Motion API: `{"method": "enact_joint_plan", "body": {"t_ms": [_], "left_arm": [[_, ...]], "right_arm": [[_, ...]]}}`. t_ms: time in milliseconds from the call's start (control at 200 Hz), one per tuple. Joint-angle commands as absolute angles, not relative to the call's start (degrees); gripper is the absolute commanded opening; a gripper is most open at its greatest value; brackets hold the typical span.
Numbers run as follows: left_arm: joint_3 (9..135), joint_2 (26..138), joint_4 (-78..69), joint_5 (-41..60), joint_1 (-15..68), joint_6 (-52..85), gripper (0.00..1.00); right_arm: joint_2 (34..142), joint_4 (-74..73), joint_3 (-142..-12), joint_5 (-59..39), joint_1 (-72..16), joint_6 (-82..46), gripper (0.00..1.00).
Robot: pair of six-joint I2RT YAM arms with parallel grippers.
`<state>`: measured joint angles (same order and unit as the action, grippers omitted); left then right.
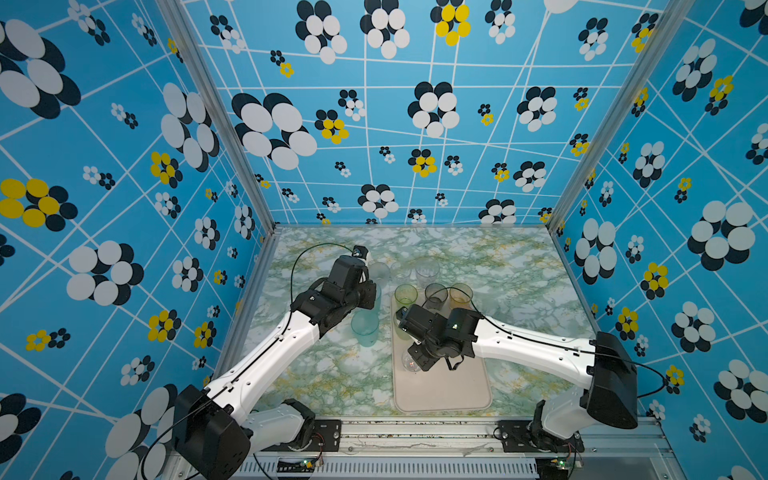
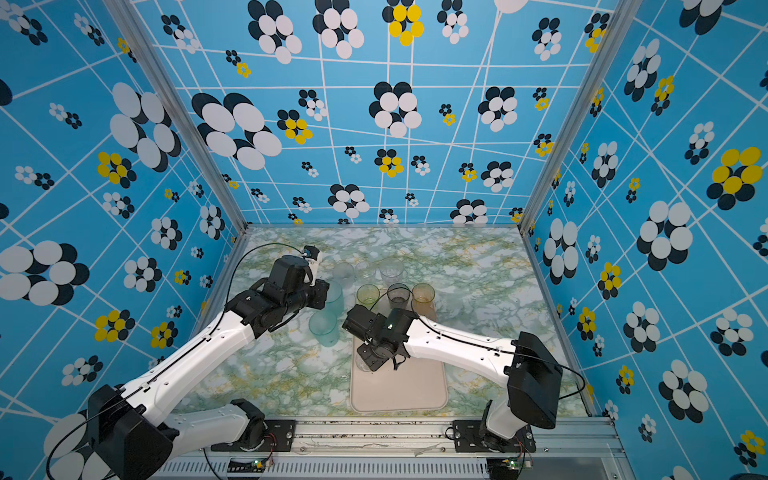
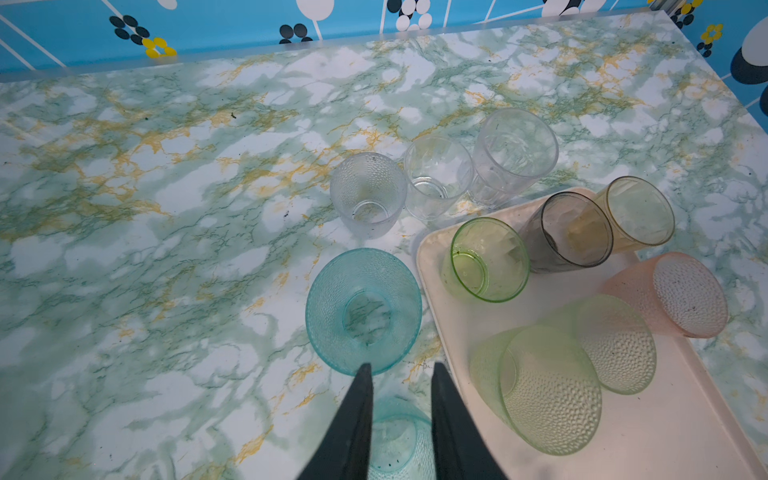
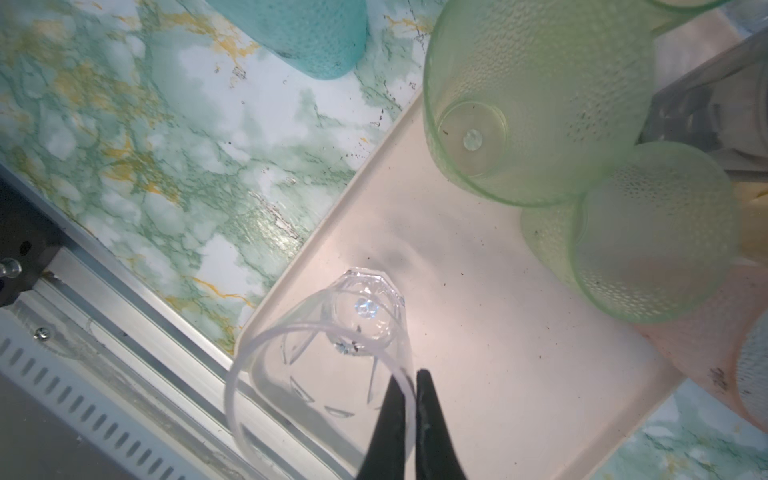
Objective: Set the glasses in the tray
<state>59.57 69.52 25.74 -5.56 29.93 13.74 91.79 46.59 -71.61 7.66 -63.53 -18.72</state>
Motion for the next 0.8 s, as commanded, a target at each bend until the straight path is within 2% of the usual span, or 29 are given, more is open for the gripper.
{"method": "enact_joint_plan", "body": {"t_ms": [0, 795], "left_arm": [[58.97, 68.84, 27.16, -5.01, 29.27, 13.44, 0.27], [58.18, 67.95, 28.74, -4.84, 28.26, 13.35, 0.28]], "right_arm": [[94.32, 45.29, -71.86, 6.70, -63.61, -19.69, 0.00], [99.84, 42.54, -72.34, 3.60, -60.97, -19.01, 0.00]]}}
